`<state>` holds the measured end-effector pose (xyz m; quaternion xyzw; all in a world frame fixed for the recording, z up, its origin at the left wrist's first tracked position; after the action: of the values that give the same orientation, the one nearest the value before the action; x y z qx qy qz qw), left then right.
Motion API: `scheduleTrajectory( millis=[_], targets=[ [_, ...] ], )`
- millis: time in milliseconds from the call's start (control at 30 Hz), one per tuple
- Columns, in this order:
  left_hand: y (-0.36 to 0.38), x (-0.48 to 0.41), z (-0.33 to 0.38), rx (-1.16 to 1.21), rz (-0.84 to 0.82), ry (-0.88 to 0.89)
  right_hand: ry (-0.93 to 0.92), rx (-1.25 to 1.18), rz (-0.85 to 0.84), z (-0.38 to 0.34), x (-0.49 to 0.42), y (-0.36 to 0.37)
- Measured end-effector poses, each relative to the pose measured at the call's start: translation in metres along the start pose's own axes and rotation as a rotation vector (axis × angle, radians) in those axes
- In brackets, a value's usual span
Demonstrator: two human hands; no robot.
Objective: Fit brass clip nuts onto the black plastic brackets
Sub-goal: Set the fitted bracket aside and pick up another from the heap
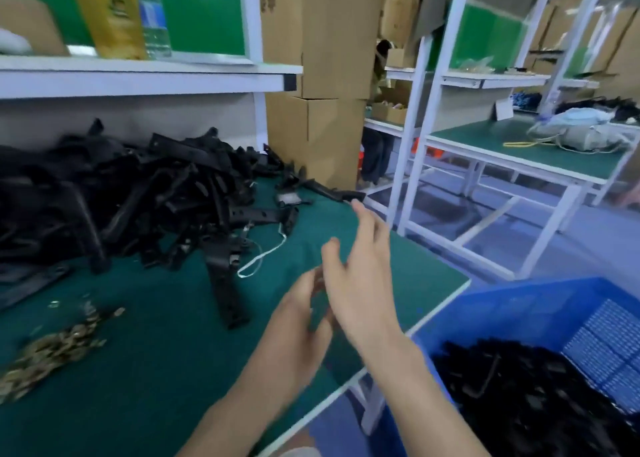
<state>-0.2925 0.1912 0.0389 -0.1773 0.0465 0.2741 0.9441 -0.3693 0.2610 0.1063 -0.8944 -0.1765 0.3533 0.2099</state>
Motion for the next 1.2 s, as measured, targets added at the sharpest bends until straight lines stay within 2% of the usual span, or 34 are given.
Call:
scheduleTrajectory(
  millis=[67, 133, 233, 333, 400, 533, 633, 900, 1033, 1200],
  targets=[
    [-0.067, 0.019, -0.023, -0.277, 0.17, 0.027, -0.089, -0.085, -0.128, -0.031, 0.004, 0.061],
    [-0.134, 0.044, -0.045, -0.617, 0.37, -0.032, -0.174, -0.137, -0.262, -0.062, 0.013, 0.122],
    [-0.214, 0.084, -0.075, -0.981, 0.553, -0.31, -0.248, -0.088, -0.433, -0.093, 0.031, 0.2],
    [-0.265, 0.112, -0.109, -1.064, 0.506, -0.693, -0.26, 0.047, -0.51, -0.101, 0.04, 0.247],
    [-0.282, 0.119, -0.121, -0.968, 0.505, -0.77, -0.254, 0.135, -0.489, -0.1, 0.038, 0.262],
    [-0.281, 0.099, -0.129, -0.936, 0.433, -0.681, -0.209, 0.226, -0.318, -0.09, 0.016, 0.256],
    [-0.28, 0.078, -0.129, -0.934, 0.388, -0.569, -0.141, 0.278, -0.29, -0.074, 0.005, 0.25],
    [-0.282, 0.067, -0.121, -0.95, 0.475, -0.405, -0.12, 0.339, -0.176, -0.061, -0.008, 0.233],
    [-0.28, 0.067, -0.117, -0.968, 0.488, -0.373, -0.066, 0.45, -0.229, -0.047, -0.01, 0.23],
    [-0.279, 0.069, -0.111, -0.972, 0.521, -0.337, -0.065, 0.445, -0.301, -0.042, -0.011, 0.232]
  ],
)
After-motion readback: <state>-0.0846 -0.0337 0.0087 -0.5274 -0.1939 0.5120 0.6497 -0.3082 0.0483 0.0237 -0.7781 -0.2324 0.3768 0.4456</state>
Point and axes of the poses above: each hand's wrist, its own x-axis away from the middle knuckle, its own y-axis out of the palm, z = x × y, the point moved 8 cm from there along -x, towards the middle knuckle, and after that the axes turned 8 degrees about -y, right-handed, at the moved point
